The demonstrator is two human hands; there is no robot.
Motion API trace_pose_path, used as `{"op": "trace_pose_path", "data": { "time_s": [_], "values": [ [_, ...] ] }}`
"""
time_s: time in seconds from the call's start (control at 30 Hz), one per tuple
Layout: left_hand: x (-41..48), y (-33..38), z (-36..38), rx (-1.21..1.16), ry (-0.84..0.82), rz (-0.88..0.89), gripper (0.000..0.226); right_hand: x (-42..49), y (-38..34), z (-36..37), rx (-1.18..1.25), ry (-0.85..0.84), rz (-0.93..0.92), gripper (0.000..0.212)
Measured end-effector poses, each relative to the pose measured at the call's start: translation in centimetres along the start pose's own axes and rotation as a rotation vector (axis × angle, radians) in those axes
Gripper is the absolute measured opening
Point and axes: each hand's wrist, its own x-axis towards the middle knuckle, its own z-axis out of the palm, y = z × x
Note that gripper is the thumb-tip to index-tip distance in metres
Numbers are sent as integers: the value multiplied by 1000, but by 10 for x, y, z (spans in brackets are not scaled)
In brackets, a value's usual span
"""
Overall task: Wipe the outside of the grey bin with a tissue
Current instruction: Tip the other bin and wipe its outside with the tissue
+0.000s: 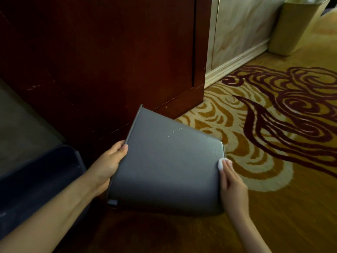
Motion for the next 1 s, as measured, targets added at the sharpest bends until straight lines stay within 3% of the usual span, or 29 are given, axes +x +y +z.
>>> {"op": "trace_pose_path", "data": {
  "time_s": [0.1, 0.23, 0.33, 0.43, 0.5, 0.6, 0.77, 1.0],
  "values": [
    [0, 1, -1, -17, -11, -8, 31, 5, -3, -8, 210, 109, 131, 33],
    [1, 2, 1, -39, -5, -13, 28, 23, -63, -6, 320, 255, -23, 27],
    [3, 2, 5, -32, 6, 19, 18, 34, -132, 25, 281, 74, -313, 24],
    [5, 3, 9, -33, 30, 65, 21, 34, -177, 64, 31, -218, -620, 30],
    [6, 3, 10, -70, 52, 74, 21, 37, -175, 79, -70, -291, -677, 37],
    [8, 1, 8, -97, 33, 62, 22, 50, -145, 74, -73, -243, -537, 42],
    [12, -4, 3, -143, -10, 34, 23, 75, -58, 37, -161, -141, -131, 42],
    [16, 2, -8, -70, -17, -23, 21, 51, 3, 12, 163, 11, 180, 41]
  ]
}}
